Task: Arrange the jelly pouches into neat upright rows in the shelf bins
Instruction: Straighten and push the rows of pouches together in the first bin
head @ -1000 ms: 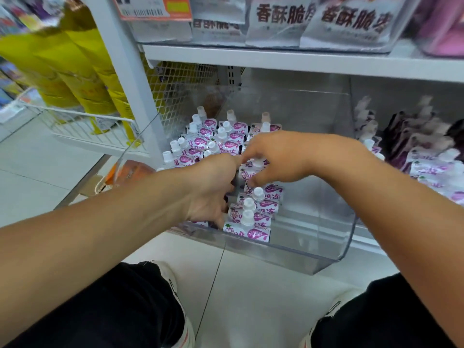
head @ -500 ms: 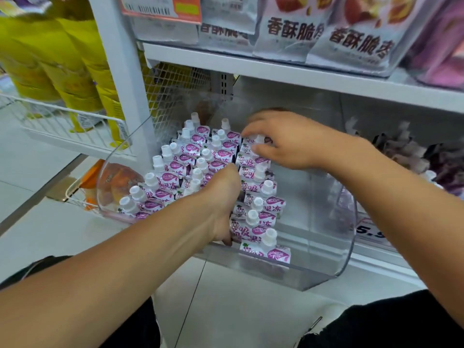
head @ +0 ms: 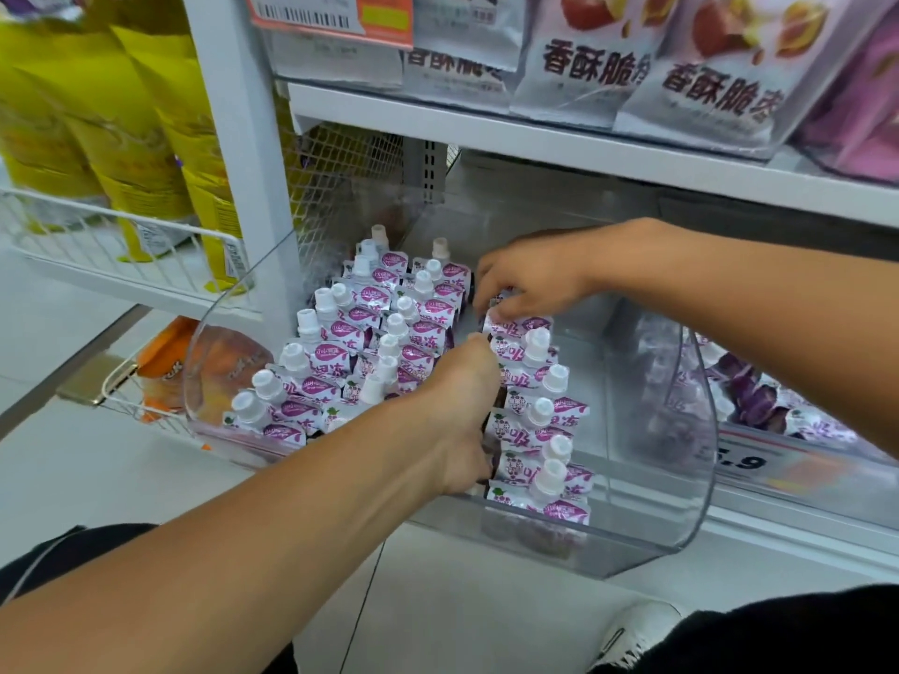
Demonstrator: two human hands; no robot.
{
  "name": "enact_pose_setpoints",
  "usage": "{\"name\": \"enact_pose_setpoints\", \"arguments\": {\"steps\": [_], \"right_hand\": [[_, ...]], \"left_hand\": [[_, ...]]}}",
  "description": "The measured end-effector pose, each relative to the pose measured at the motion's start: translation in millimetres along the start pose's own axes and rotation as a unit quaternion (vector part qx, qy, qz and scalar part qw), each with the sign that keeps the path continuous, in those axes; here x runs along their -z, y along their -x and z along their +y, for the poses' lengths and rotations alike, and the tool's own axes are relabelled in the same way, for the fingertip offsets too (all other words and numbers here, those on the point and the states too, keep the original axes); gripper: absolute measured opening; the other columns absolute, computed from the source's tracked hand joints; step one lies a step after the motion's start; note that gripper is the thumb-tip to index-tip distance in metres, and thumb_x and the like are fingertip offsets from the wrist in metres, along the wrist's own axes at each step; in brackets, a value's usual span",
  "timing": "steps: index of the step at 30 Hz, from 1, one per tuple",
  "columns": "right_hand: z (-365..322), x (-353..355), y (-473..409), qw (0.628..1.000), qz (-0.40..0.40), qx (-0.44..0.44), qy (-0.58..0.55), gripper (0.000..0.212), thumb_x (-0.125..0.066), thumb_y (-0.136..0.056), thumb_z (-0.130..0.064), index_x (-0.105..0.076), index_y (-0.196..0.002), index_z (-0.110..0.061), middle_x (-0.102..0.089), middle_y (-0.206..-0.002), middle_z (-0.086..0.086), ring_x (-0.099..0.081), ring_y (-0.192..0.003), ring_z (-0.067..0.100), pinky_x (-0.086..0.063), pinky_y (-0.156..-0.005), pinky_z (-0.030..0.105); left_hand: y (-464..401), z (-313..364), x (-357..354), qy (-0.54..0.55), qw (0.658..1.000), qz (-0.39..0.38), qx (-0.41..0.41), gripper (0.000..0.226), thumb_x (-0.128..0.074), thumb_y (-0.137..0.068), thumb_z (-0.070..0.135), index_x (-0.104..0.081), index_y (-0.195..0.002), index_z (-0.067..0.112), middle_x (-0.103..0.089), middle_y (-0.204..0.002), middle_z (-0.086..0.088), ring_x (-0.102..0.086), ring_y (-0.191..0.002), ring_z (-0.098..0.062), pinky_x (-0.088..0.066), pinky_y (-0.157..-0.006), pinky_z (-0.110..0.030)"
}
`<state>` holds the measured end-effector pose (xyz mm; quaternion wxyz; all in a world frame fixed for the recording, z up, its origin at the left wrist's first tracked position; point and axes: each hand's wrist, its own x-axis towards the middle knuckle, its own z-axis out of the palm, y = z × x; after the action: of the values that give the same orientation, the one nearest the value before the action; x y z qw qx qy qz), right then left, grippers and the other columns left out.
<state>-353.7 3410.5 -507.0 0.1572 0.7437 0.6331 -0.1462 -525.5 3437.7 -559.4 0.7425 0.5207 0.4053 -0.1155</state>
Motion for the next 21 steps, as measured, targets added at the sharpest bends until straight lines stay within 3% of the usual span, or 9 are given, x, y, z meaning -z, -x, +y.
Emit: {"name": "enact_pose_setpoints", "arguments": {"steps": [2, 6, 9, 12, 13, 14, 15, 19, 21], "right_hand": [[6.8, -4.9, 6.4, 1.000, -0.008, -0.010, -0.004, 0.028, -0.056, -0.097, -0.033, -0.068, -0.120, -0.024, -0.056, -0.119, 0.000, -0.056, -0.107, 0.020, -0.045, -0.095, 0.036], [11.6, -10.9, 15.6, 0.999, 0.031, -0.009, -0.033, 0.029, -0.051, -0.099, -0.038, -0.066, -0.120, -0.024, -0.054, -0.126, 0.000, -0.054, -0.112, 0.020, -0.043, -0.102, 0.040], [4.5, -13.4, 9.8, 1.000, 0.004, -0.014, 0.008, 0.037, -0.039, -0.101, -0.043, -0.063, -0.122, -0.024, -0.057, -0.128, 0.000, -0.055, -0.115, 0.023, -0.043, -0.102, 0.042], [-0.5, -13.0, 7.5, 0.997, -0.034, -0.048, 0.047, 0.045, -0.030, -0.100, -0.052, -0.065, -0.117, -0.028, -0.066, -0.117, -0.003, -0.058, -0.103, 0.023, -0.047, -0.098, 0.042], [0.4, -11.1, 10.4, 0.997, -0.038, -0.058, 0.043, 0.046, -0.029, -0.102, -0.052, -0.065, -0.119, -0.030, -0.066, -0.118, -0.004, -0.057, -0.101, 0.020, -0.045, -0.100, 0.039], [1.8, -9.1, 14.5, 0.996, -0.043, -0.070, 0.038, 0.047, -0.027, -0.103, -0.052, -0.066, -0.122, -0.032, -0.066, -0.118, -0.005, -0.054, -0.098, 0.017, -0.043, -0.100, 0.036], [2.9, -7.4, 19.8, 0.995, -0.053, -0.082, 0.031, 0.050, -0.025, -0.103, -0.053, -0.066, -0.123, -0.033, -0.065, -0.116, -0.006, -0.051, -0.096, 0.015, -0.041, -0.100, 0.034], [6.6, -12.5, 46.0, 0.988, -0.070, -0.133, -0.031, 0.055, -0.021, -0.103, -0.055, -0.066, -0.125, -0.032, -0.064, -0.116, -0.006, -0.051, -0.100, 0.013, -0.036, -0.096, 0.028], [6.9, -16.1, 62.1, 0.988, -0.018, -0.143, -0.056, 0.056, -0.021, -0.102, -0.056, -0.064, -0.126, -0.029, -0.064, -0.128, -0.002, -0.055, -0.108, 0.016, -0.038, -0.100, 0.030]], "left_hand": [[-4.7, -2.0, -3.6, -0.025, 1.000, 0.000, -0.012, 0.036, -0.023, -0.100, 0.050, -0.052, -0.104, 0.030, -0.047, -0.092, 0.007, -0.039, -0.067, -0.016, -0.033, -0.058, -0.027], [-14.2, 4.6, -3.3, -0.034, 0.998, 0.056, -0.025, 0.040, -0.025, -0.101, 0.046, -0.051, -0.120, 0.022, -0.049, -0.122, 0.000, -0.046, -0.109, -0.024, -0.034, -0.097, -0.040], [-8.1, 10.8, -4.5, -0.019, 0.996, 0.081, -0.038, 0.036, -0.028, -0.104, 0.041, -0.052, -0.088, 0.019, -0.049, -0.088, 0.007, -0.048, -0.078, -0.012, -0.034, -0.074, -0.027], [-14.3, -1.3, -13.5, -0.004, 0.999, 0.040, -0.014, 0.053, -0.029, -0.097, 0.050, -0.053, -0.129, 0.016, -0.055, -0.118, 0.006, -0.052, -0.106, -0.020, -0.033, -0.090, -0.032], [-17.5, -5.7, -17.3, 0.003, 0.999, 0.034, -0.013, 0.059, -0.029, -0.095, 0.054, -0.048, -0.139, 0.020, -0.054, -0.134, 0.004, -0.050, -0.119, -0.021, -0.030, -0.080, -0.035], [-20.3, -9.0, -19.7, 0.004, 1.000, 0.025, -0.005, 0.064, -0.027, -0.094, 0.058, -0.041, -0.146, 0.023, -0.046, -0.147, 0.000, -0.045, -0.129, -0.020, -0.025, -0.100, -0.030], [-20.5, -9.9, -21.6, 0.000, 1.000, 0.010, 0.000, 0.068, -0.025, -0.094, 0.062, -0.037, -0.149, 0.024, -0.040, -0.152, -0.001, -0.040, -0.134, -0.018, -0.035, -0.100, -0.034], [-17.3, -7.7, -34.3, -0.010, 0.997, -0.078, 0.008, 0.068, -0.013, -0.098, 0.064, -0.033, -0.150, 0.025, -0.037, -0.153, 0.004, -0.035, -0.140, -0.016, -0.034, -0.101, -0.033], [-18.6, -10.5, -38.7, -0.031, 0.995, -0.090, -0.011, 0.067, -0.012, -0.098, 0.064, -0.046, -0.142, 0.026, -0.055, -0.139, 0.003, -0.051, -0.127, -0.017, -0.038, -0.102, -0.037]]}}
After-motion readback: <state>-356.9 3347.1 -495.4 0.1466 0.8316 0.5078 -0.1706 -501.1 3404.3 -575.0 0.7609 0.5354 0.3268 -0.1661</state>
